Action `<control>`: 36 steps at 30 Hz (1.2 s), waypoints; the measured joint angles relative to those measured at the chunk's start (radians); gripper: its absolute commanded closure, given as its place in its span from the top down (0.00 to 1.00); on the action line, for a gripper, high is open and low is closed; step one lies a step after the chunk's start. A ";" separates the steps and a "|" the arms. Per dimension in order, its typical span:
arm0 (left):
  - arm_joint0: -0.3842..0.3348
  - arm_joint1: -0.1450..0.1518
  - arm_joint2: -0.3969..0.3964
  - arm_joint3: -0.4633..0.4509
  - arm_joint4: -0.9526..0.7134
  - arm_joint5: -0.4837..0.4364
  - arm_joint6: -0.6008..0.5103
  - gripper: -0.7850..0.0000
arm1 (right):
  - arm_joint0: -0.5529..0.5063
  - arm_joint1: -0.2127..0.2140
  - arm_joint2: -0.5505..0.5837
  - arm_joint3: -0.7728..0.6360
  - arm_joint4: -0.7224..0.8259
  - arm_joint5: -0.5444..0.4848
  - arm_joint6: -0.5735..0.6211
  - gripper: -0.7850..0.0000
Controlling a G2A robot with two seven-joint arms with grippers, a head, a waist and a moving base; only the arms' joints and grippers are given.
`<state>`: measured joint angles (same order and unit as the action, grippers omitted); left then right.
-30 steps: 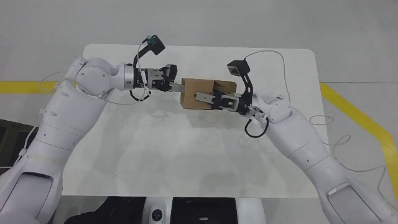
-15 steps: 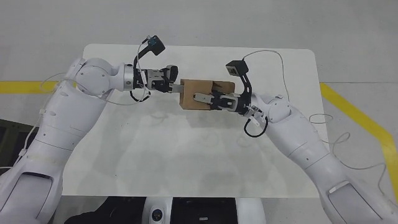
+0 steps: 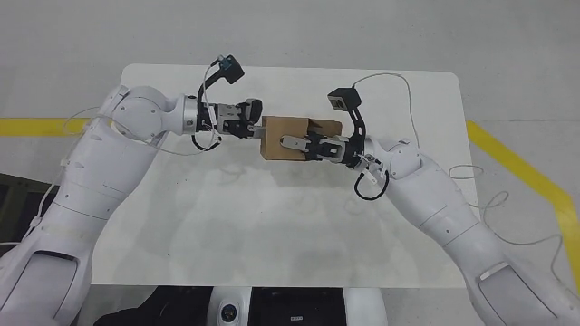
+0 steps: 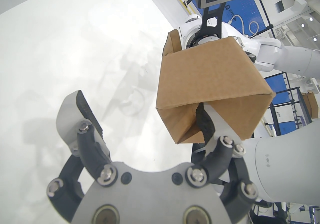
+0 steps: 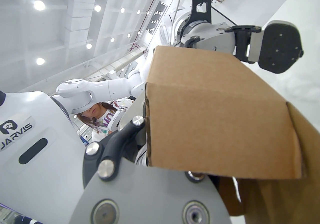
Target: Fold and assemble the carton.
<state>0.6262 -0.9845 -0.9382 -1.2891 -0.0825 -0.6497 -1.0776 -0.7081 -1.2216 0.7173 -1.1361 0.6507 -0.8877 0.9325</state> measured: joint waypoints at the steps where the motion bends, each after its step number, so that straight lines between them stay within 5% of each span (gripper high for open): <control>1: 0.000 0.000 0.001 0.000 -0.003 0.000 -0.002 1.00 | 0.000 0.000 -0.001 0.000 0.003 -0.001 -0.001 0.00; 22: -0.005 -0.003 0.003 0.008 -0.041 -0.019 -0.025 1.00 | 0.008 0.008 -0.032 0.016 0.062 0.015 0.015 0.00; 36: 0.010 0.010 0.014 0.021 -0.020 -0.086 -0.007 1.00 | -0.012 0.052 0.011 -0.033 0.143 0.113 0.113 0.00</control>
<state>0.6364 -0.9746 -0.9244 -1.2679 -0.1026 -0.7362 -1.0841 -0.7205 -1.1692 0.7287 -1.1687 0.7941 -0.7749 1.0455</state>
